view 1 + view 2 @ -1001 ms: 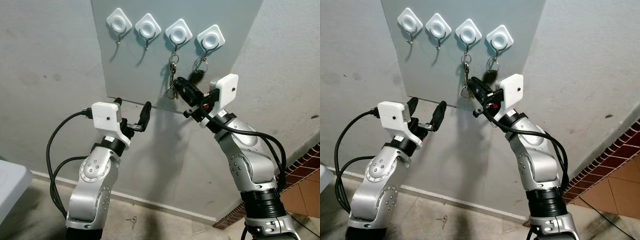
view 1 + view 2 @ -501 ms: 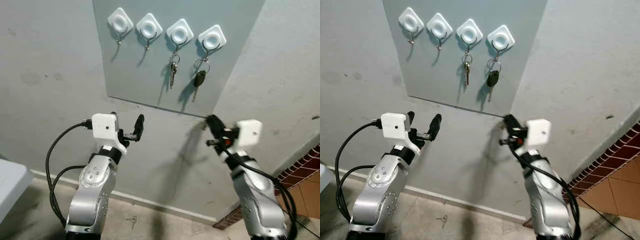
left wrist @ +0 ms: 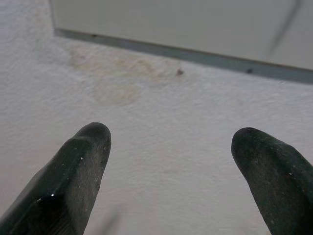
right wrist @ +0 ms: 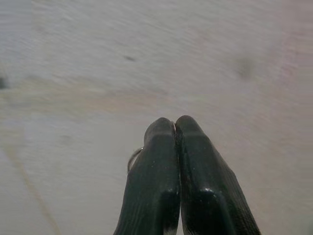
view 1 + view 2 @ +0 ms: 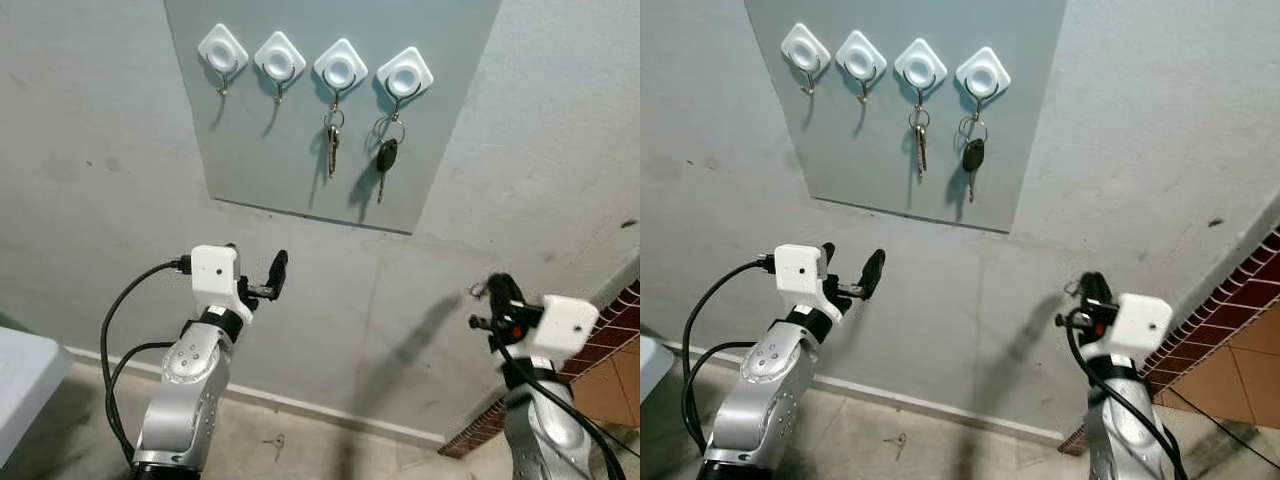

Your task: Hang keys on a hook

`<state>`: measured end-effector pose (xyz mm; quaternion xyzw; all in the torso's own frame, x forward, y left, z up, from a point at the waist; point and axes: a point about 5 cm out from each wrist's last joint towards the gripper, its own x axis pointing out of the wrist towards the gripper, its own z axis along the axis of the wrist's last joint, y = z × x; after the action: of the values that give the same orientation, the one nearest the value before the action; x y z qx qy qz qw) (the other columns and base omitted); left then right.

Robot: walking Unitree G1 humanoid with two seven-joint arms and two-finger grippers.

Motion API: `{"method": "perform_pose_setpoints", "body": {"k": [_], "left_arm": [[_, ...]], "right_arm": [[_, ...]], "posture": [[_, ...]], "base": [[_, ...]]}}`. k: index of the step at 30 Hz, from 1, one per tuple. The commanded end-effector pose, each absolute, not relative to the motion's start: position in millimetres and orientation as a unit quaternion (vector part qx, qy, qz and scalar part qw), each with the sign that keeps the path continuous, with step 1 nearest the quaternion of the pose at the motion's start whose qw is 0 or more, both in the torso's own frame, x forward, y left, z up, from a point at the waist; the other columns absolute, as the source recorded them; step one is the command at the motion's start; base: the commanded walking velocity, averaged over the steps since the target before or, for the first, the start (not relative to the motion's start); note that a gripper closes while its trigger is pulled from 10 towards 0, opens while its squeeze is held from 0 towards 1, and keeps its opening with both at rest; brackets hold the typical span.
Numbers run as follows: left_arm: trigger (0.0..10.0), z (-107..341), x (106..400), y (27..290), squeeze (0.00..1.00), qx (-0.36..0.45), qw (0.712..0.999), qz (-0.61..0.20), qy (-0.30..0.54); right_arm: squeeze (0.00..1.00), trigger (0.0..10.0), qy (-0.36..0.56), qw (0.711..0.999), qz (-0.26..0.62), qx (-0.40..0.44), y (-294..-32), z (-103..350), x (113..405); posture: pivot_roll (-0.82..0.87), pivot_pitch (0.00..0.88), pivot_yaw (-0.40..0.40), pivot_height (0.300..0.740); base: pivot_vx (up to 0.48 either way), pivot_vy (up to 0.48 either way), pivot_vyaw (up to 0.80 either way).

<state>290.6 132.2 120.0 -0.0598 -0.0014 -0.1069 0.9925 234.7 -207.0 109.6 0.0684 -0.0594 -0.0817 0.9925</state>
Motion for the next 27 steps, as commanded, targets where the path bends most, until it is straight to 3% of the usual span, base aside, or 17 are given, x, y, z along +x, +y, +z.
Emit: {"method": "perform_pose_setpoints", "body": {"k": [1, 27], "left_arm": [[10.0, 123.8, 294.4, 135.1, 0.0, -0.068, 0.992, -0.106, -0.009], [10.0, 117.6, 297.7, 146.0, 0.0, -0.071, 0.994, -0.085, 0.003]], "right_arm": [[0.0, 10.0, -0.088, 0.99, -0.087, 0.063, -207.3, 121.1, 232.2], [0.0, 10.0, -0.09, 0.993, -0.05, 0.065, -190.2, 122.5, 239.9]], "posture": [[0.01, 0.047, 0.008, 0.74], [0.02, 0.036, -0.002, 0.74]], "base": [[0.0, 0.0, 0.0], [0.0, 0.0, 0.0]]}}
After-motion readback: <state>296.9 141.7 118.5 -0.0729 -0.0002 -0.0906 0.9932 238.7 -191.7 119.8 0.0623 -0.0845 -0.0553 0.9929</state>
